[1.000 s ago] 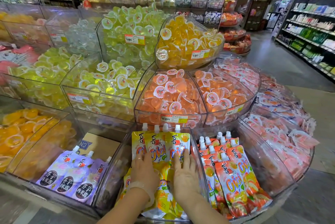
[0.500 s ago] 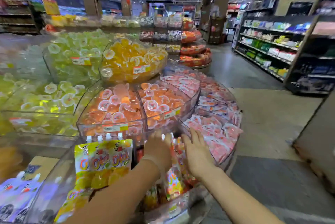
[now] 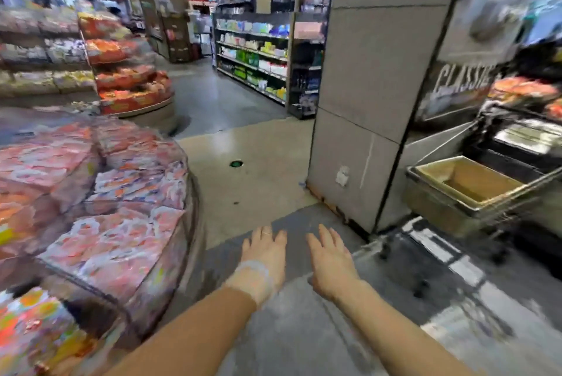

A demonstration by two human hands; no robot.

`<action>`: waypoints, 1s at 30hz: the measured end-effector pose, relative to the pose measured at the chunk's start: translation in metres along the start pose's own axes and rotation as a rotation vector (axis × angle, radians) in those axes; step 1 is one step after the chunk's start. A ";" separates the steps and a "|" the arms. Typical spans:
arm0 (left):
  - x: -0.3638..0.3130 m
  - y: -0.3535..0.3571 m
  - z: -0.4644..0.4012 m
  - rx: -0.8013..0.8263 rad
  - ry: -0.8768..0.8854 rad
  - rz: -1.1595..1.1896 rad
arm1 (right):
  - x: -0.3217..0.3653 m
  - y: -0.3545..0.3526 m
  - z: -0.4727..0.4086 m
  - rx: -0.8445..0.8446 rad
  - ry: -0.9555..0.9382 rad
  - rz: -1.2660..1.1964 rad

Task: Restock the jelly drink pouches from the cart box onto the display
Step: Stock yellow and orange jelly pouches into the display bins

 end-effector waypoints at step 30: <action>-0.546 -0.005 -0.373 0.155 0.674 -0.167 | -0.580 -0.072 -0.150 -0.080 0.711 -0.084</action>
Point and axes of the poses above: each hand's wrist, its own z-axis away from the middle knuckle, its own y-axis out of the palm, x = y × z, the point moved 6 cm from there along -z, towards the middle knuckle, and after that the axes turned 10 degrees about -y, right-handed, at the moved point
